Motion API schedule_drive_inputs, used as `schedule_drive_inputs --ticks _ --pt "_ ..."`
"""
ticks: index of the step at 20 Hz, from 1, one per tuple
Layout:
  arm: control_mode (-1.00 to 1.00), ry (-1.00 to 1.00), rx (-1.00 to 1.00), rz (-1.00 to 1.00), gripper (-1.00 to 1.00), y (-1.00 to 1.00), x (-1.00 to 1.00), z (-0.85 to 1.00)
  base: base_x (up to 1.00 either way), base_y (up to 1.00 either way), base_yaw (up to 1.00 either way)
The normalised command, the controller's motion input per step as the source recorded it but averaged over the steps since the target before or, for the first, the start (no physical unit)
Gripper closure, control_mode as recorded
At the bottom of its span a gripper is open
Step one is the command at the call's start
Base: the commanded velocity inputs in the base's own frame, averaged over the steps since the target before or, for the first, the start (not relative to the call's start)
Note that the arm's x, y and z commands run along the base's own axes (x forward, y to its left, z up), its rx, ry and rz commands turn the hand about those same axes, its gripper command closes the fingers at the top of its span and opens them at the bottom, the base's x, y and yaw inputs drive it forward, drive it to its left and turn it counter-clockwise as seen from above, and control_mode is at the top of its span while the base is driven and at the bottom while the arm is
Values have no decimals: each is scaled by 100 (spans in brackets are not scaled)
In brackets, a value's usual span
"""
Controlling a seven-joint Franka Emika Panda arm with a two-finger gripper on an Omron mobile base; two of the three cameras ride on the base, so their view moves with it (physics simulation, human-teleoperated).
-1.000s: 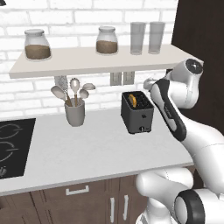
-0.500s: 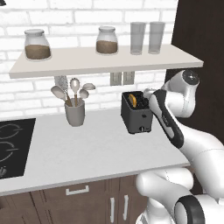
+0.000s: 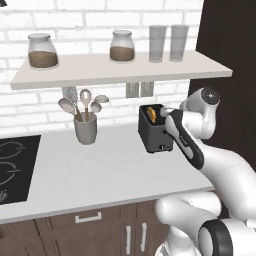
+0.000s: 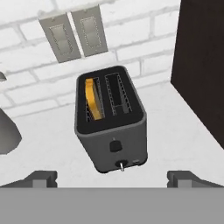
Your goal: Start the toaster. Once the lever pops up, take the bread to the plate on the dining counter.
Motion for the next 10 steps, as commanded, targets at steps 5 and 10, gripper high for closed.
schedule_drive_inputs --ticks 5,10 --pt "-100 0 -1 1 -100 14 29 -1 0 0 0" --pt "-100 7 0 3 -100 30 35 -6 0 0 0"
